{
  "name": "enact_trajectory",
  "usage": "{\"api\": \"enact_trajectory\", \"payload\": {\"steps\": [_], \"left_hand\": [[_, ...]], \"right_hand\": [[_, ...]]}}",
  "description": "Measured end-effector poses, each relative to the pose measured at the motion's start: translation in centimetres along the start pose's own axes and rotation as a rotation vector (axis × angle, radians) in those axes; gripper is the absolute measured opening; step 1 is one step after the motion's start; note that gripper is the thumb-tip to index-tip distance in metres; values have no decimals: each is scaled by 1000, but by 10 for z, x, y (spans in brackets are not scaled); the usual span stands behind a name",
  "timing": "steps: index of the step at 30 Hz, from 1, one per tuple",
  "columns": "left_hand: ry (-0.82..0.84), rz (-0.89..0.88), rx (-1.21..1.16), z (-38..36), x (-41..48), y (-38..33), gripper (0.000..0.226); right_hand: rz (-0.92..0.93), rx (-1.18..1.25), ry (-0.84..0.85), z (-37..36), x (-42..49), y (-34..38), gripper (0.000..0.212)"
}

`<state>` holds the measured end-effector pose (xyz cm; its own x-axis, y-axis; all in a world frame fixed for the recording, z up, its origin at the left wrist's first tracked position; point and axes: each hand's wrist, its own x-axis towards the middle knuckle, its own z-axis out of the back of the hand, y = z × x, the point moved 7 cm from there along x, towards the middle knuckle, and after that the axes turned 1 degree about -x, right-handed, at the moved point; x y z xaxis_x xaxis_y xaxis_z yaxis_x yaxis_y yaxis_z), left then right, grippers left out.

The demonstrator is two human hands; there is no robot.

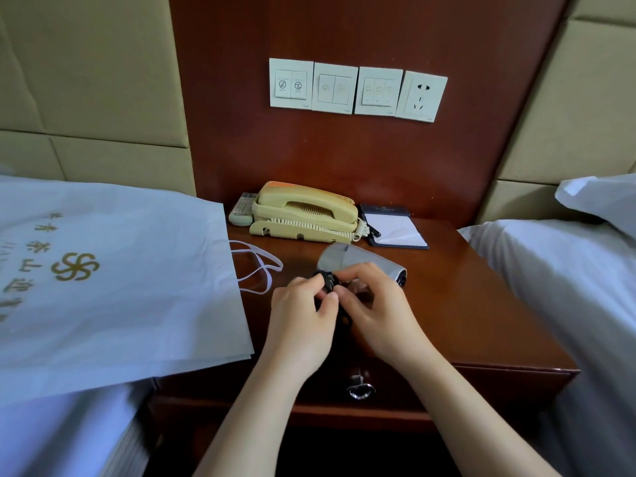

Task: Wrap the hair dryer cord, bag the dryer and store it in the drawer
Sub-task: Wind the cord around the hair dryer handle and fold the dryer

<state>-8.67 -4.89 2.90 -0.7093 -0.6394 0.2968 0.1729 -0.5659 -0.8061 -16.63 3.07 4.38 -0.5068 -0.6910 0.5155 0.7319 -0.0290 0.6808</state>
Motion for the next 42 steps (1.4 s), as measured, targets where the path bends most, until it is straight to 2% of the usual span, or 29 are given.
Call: {"api": "enact_trajectory", "payload": {"steps": [2,5,8,12,15,18,22,23,24,27,33,36,39,42], "left_hand": [[-25,-10,-33,1,-1,3,24],[-2,-22,-35,1,-1,7,19],[29,-54,-33,3,-1,5,20],[57,-76,-61,9,3,5,24],[59,-55,-73,13,9,6,34],[-56,25,-155,19,14,9,24],[-60,61,-177,12,12,5,23],[-59,66,-162,10,11,5,17],[-76,67,-121,10,9,3,6],[-136,31,58,8,4,0,29],[-199,-28,305,8,-3,-8,25],[-211,-22,336,13,1,-7,14],[-203,-28,268,15,9,-3,9],[-170,-23,154,13,13,1,11]], "right_hand": [[-36,-6,23,-1,3,-1,33],[-98,-23,78,-3,11,-3,13],[-121,-60,158,-4,20,1,7],[-100,-124,223,-6,27,4,9],[-52,-133,61,-9,15,8,18],[-29,-100,-89,-14,-4,7,32],[-100,-6,-218,-10,-18,-3,39],[-117,-4,-230,-9,-20,-5,39],[-132,-13,-232,-9,-23,-6,41],[-147,-85,-225,-12,-29,-8,44],[-112,-294,-199,-9,-25,-2,37],[7,-464,-137,-16,-21,12,44],[47,-635,-66,-15,-15,15,54],[13,-603,-41,-8,-8,12,49]]}}
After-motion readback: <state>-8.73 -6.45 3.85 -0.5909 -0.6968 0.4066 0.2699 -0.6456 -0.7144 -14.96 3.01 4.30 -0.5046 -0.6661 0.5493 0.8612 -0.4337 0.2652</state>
